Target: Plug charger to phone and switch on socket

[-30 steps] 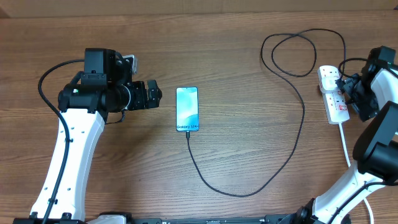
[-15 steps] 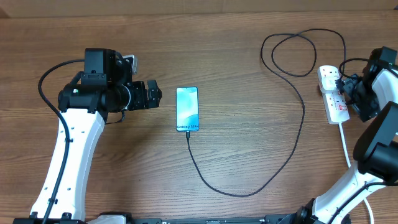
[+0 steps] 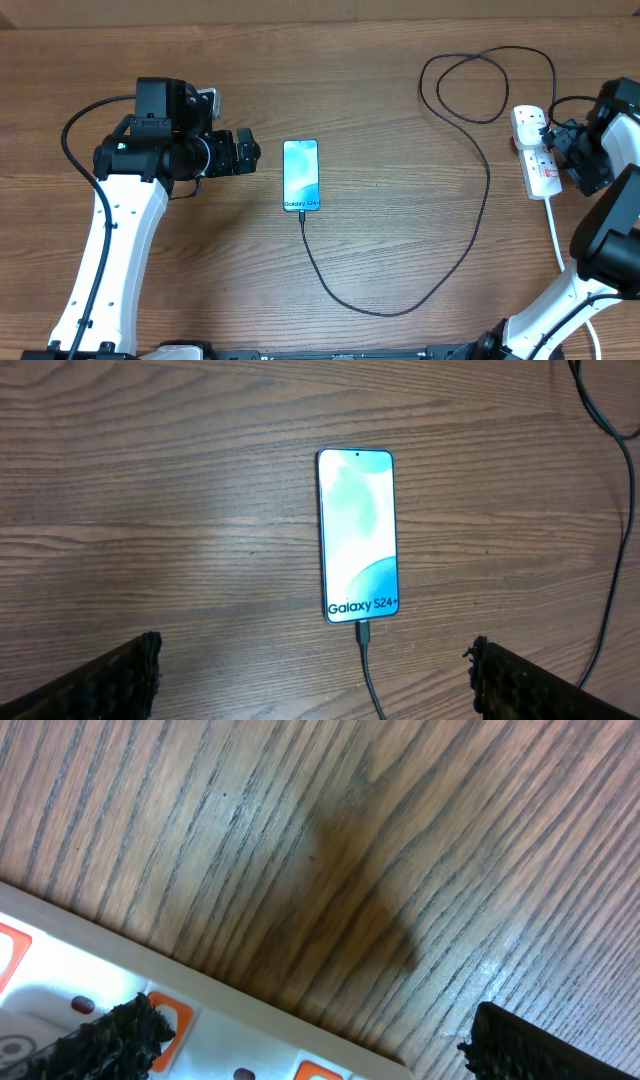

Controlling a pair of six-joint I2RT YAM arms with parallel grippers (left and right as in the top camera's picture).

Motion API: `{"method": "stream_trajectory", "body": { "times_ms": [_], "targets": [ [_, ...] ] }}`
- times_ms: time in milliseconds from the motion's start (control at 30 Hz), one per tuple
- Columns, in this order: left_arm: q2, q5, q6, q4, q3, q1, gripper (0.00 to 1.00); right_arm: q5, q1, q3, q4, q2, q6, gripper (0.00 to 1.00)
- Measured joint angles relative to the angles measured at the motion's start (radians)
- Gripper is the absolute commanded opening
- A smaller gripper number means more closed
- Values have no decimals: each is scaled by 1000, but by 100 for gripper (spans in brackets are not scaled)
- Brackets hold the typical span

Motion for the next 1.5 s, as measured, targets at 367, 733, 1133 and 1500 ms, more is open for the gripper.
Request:
{"method": "stream_trajectory", "body": {
  "times_ms": [367,733,1133,1500],
  "targets": [
    [0,0,0,0,0,0,100,-46,0,0,-48,-8,-20,100],
    [0,0,0,0,0,0,100,-72,1,1,-82,-10,-29,100],
    [0,0,0,0,0,0,100,-71,35,103,-248,-56,-163,100],
    [0,0,0,0,0,0,100,-70,35,108,-222,-80,-191,100]
  ]
}}
